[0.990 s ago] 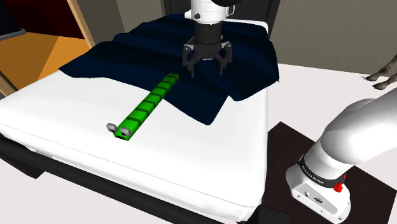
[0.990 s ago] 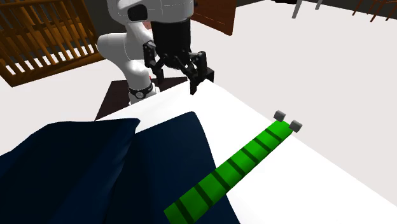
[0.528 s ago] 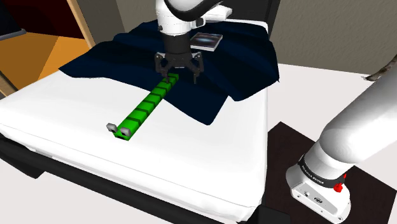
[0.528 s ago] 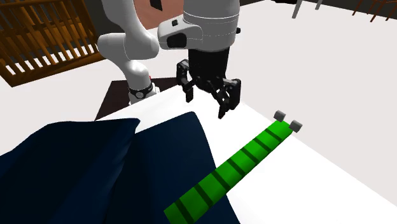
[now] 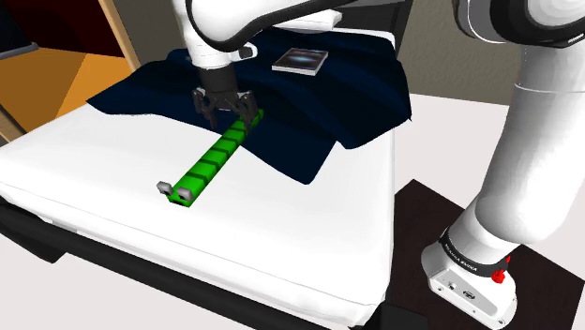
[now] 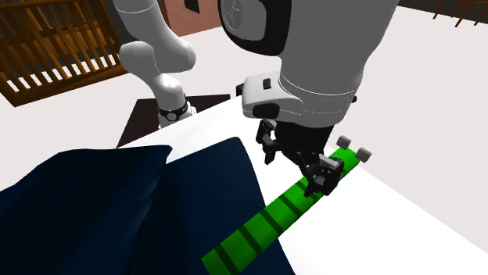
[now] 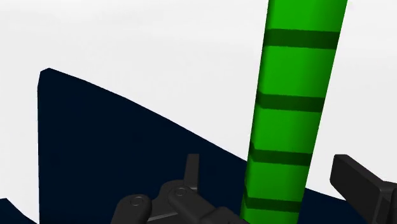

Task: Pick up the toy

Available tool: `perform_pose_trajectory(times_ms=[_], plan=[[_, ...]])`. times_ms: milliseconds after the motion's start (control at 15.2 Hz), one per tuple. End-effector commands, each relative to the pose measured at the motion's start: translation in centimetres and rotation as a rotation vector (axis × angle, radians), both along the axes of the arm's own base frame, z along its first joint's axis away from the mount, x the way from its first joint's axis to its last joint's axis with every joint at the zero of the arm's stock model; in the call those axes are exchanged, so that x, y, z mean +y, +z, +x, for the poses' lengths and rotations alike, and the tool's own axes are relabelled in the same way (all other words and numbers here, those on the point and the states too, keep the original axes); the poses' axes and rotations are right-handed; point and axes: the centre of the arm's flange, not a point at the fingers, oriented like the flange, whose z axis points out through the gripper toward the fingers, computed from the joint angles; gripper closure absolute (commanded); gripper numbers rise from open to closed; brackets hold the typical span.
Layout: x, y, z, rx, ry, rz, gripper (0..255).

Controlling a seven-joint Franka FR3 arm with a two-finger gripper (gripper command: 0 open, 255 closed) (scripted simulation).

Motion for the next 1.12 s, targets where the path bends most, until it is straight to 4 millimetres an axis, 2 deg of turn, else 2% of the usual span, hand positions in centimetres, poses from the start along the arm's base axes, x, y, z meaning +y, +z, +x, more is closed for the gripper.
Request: perform_pose_trajectory(times_ms=[0,66,528,660,726,1056], plan=[[1.3,-0.9,2.4,0.005,-0.058,-0.003,0],[1.4,-1.0,2.6,0.005,-0.063,-0.003,0],[1.4,-5.0,2.6,0.005,-0.063,-0.003,0],[1.4,-5.0,2.6,0.005,-0.063,-0.003,0],[1.4,-5.0,2.6,0.005,-0.063,-0.003,255],[1.4,-5.0,2.6,0.005,-0.063,-0.003,255]])
